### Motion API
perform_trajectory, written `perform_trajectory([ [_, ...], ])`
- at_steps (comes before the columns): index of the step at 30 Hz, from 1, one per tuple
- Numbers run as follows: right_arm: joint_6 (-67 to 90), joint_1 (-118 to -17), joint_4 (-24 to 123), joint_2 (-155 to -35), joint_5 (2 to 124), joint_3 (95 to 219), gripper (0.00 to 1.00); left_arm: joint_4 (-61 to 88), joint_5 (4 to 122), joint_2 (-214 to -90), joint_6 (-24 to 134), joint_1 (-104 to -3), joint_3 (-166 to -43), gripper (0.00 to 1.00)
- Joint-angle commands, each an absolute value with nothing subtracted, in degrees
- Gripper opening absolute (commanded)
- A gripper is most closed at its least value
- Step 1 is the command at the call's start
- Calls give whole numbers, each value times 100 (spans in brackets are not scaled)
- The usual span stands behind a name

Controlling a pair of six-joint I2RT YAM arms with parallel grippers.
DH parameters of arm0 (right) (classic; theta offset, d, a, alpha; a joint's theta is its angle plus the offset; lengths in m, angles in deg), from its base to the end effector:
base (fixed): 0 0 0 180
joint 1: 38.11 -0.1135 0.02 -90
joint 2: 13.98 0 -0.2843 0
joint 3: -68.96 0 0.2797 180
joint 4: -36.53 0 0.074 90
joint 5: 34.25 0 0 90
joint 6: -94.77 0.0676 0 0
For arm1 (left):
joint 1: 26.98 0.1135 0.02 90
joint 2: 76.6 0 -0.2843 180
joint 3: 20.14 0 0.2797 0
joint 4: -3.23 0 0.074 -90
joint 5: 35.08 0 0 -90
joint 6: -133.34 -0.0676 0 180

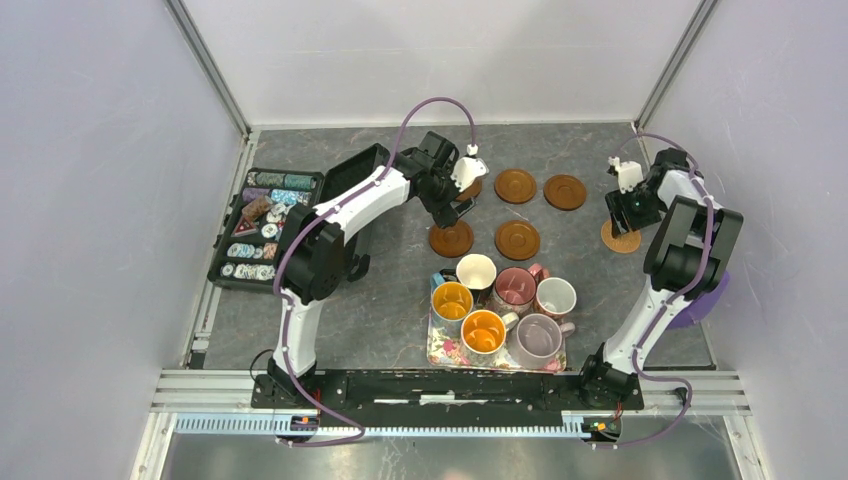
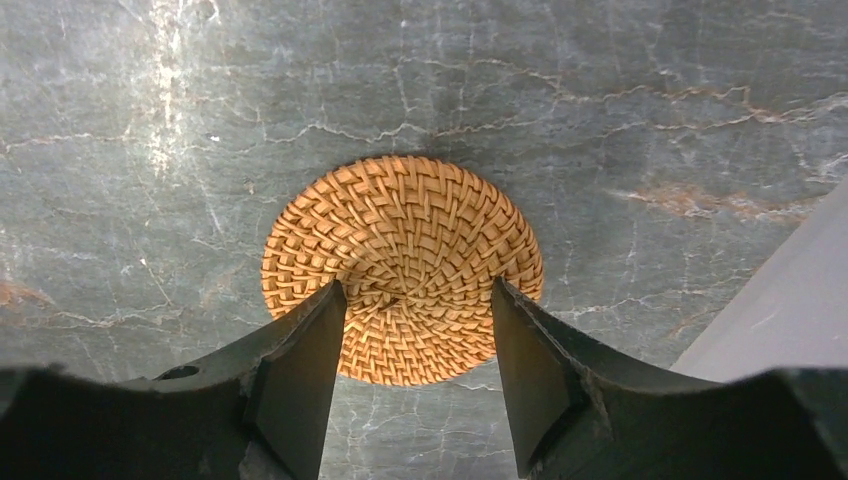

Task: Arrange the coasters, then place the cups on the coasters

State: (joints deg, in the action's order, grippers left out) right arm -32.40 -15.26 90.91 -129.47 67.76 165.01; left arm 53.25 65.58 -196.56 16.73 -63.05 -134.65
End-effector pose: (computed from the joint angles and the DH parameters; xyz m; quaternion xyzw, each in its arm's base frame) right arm 0.4157 -0.1599 0.1425 -0.1373 0.9751 0.0197 0.1730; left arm 0.4130 -0.3163 0.2176 0.5181 0.7977 -0.1128 0.2872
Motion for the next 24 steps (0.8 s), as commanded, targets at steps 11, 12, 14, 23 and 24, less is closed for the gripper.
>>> perform_trajectory([
  [11, -3352, -1594, 8964, -11951, 7428, 14649, 59, 5282, 6727, -19127, 1872, -6292, -13267, 99],
  [12, -3335, -1627, 8908, -11894, 7467, 14568, 59, 5272, 6736, -19125, 1875, -6292, -13227, 98],
  [14, -3252, -1739, 8768, -11809, 7510, 14420, 59, 5254, 6740, -19112, 1873, -6292, -13181, 98],
  [23, -2850, -2359, 8308, -11827, 7696, 14281, 59, 5253, 6696, -19050, 1867, -6292, -13118, 99],
  [24, -2825, -2416, 8291, -11852, 7710, 14308, 59, 5250, 6688, -19042, 1858, -6292, -13109, 99],
])
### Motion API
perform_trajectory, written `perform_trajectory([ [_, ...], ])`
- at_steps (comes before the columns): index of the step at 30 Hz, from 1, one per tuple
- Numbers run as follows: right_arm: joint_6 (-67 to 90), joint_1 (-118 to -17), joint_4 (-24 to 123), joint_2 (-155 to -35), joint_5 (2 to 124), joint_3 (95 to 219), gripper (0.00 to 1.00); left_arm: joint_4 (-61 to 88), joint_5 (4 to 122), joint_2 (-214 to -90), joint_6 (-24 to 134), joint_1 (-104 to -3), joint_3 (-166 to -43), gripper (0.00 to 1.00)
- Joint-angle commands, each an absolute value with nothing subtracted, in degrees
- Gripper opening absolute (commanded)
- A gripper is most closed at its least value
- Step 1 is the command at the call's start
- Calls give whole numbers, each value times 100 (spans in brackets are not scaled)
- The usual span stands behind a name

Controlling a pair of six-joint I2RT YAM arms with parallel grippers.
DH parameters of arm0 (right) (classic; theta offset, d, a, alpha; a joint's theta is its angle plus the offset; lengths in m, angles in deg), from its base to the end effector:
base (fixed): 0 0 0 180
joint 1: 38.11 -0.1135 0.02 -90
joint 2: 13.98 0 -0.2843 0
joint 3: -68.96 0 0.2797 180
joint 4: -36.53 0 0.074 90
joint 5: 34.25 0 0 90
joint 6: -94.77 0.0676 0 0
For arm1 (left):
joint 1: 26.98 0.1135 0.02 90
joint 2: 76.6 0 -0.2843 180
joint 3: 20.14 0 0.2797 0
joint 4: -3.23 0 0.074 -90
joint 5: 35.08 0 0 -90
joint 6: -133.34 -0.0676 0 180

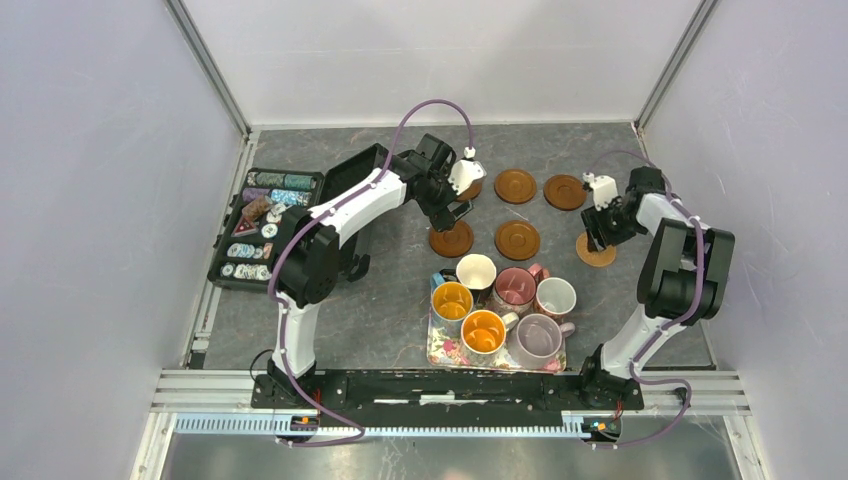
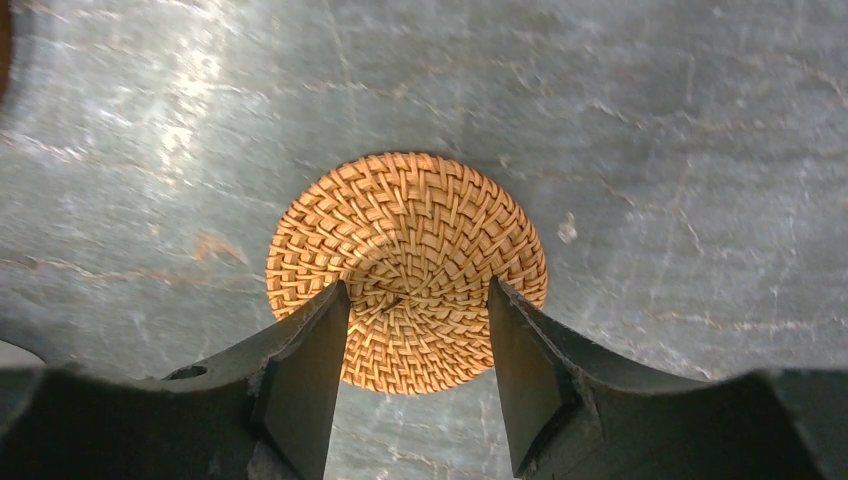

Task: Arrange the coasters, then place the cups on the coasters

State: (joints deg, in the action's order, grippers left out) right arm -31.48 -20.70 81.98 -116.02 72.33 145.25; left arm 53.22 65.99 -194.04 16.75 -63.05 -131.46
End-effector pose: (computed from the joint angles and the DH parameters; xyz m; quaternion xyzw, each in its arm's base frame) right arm 0.3645 -0.0941 0.1386 -0.1830 0.9592 0.0540 0.2084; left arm 0.4025 -0.3092 0.2195 0.5191 0.7987 -0.1159 0.2815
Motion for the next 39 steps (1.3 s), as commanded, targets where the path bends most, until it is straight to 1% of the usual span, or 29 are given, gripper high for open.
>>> perform_trajectory([
  [1, -2790, -2475, 8291, -11878, 7725, 14353, 59, 5253, 6680, -19026, 1856, -6292, -13097, 99],
  [12, -2658, -2766, 8410, -12026, 7844, 14760, 60, 5249, 6599, -19041, 1818, -6284, -13036, 99],
  [17, -2690, -2766, 8716, -12021, 7928, 15121, 60, 5249, 6609, -19083, 1812, -6285, -13095, 99],
  [23, -2728, -2749, 9060, -11896, 8266, 15713, 63, 5246, 6604, -19107, 1820, -6279, -13153, 100],
  [28, -2201, -2761, 8440, -11971, 8332, 16135, 66, 5218, 6600, -19128, 1834, -6251, -13187, 100],
  [32, -1792, -2982, 7818, -12173, 7703, 16409, 73, 5222, 6601, -19164, 1833, -6214, -13250, 100],
  [35, -1654, -3166, 7365, -12261, 7294, 16524, 81, 5231, 6582, -19186, 1826, -6205, -13276, 100],
  [39, -1806, -3406, 6866, -12335, 7001, 16578, 82, 5277, 6576, -19207, 1817, -6183, -13325, 100],
])
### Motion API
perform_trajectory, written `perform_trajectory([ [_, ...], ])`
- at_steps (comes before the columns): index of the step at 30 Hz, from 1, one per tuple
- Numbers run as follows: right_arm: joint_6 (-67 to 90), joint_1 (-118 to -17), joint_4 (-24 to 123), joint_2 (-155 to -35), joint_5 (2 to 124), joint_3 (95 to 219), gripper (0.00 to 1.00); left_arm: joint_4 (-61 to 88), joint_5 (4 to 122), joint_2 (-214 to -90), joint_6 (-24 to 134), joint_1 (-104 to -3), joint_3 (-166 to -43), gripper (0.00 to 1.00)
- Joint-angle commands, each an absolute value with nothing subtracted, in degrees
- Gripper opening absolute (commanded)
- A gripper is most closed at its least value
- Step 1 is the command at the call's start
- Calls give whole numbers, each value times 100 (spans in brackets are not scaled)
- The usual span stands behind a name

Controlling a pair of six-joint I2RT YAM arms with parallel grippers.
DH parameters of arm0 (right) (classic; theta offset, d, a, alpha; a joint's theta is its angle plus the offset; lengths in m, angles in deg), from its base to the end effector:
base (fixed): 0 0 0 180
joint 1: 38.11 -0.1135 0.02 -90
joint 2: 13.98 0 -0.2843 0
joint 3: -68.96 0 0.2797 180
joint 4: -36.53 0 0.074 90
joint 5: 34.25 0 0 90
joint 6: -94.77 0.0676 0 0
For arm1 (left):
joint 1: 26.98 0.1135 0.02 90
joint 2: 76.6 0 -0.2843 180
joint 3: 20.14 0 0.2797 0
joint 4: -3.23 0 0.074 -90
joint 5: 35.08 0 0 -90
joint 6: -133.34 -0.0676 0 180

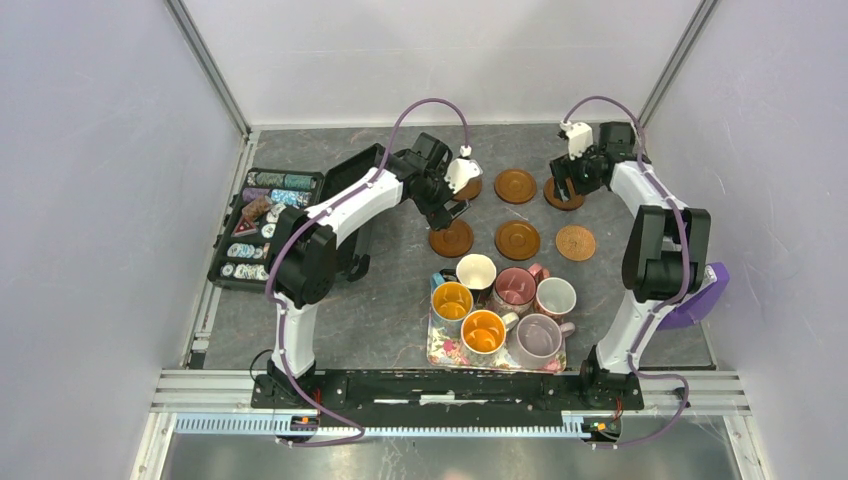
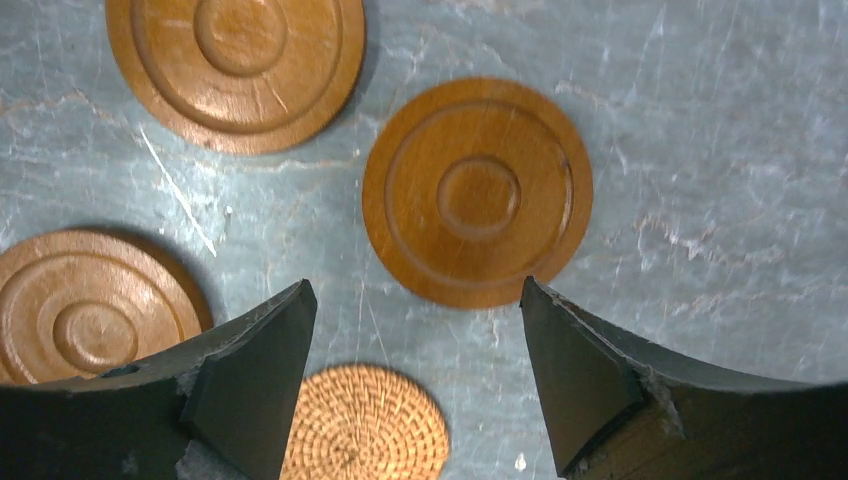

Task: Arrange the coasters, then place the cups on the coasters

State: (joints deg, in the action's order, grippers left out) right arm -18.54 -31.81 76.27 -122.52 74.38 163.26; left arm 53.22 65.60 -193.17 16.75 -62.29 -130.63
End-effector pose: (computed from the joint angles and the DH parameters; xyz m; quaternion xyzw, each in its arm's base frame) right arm 0.4623 -0.0293 0.2026 -0.1883 0.9207 0.0709 0.3343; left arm 0.4038 -0.3013 0.2216 0.5131 0.8028 -0.1108 0.2829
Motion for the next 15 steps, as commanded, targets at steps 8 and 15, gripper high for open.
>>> perform_trajectory([
  [8, -2227, -3776, 6784, -12869, 6588, 16967, 81, 5350, 6573, -19261, 1837, -6135, -13395, 100],
  [15, -2287, -4071, 6597, -13134, 6175, 17078, 80, 5350, 6564, -19278, 1838, -6111, -13412, 100],
])
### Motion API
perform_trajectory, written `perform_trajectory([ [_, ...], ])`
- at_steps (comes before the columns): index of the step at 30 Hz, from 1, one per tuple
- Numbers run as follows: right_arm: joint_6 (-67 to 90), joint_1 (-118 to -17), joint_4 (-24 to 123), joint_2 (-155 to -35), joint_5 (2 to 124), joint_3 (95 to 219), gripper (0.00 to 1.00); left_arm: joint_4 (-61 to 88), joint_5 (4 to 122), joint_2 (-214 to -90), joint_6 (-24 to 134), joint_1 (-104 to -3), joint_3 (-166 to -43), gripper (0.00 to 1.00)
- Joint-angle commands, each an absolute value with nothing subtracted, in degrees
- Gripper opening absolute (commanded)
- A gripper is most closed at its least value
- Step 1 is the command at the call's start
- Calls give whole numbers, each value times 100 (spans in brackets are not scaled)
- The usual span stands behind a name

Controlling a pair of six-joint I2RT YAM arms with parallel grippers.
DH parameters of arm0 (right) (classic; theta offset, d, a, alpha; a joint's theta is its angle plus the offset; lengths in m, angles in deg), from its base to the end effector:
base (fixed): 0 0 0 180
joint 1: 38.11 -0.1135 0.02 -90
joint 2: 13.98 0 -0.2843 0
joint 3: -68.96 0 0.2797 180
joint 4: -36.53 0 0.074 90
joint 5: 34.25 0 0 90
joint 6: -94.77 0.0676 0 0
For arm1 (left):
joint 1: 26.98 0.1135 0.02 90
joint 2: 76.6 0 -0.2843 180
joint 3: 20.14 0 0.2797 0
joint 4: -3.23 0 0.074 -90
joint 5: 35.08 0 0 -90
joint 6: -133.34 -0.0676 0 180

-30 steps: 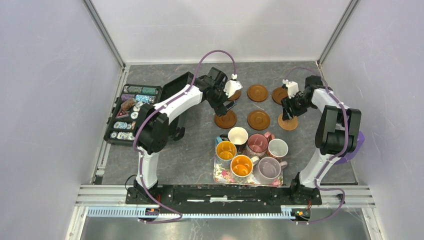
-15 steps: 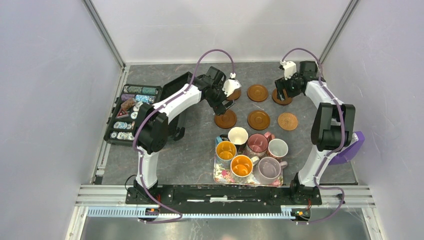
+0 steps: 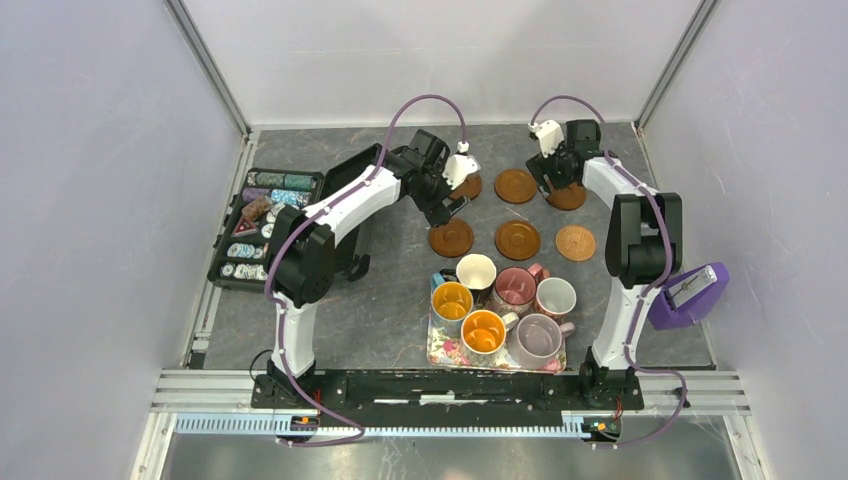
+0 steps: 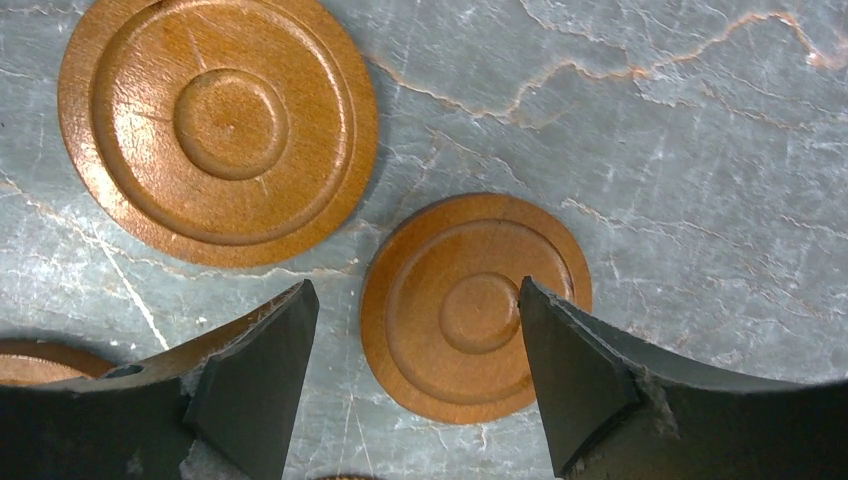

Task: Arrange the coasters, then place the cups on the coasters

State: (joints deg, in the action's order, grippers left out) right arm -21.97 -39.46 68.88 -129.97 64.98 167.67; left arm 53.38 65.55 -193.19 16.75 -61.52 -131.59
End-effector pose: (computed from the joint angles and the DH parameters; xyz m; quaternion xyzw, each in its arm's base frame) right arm 0.5024 0.0227 0.1788 -0.2540 0.9008 -0.0019 0.3521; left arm 0.4096 -0.2971 0.2272 0.5071 0.8043 -0.1088 0.2902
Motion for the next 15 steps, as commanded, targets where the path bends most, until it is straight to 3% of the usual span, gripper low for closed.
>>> perform_trajectory([
  [1, -2276, -4089, 6595, -13180, 6142, 17118, 80, 5354, 6564, -19285, 1845, -6109, -13415, 100],
  [15, -2431, -4123, 6649, -13561, 5458, 17201, 77, 5420, 6570, -19298, 1842, -6068, -13423, 100],
])
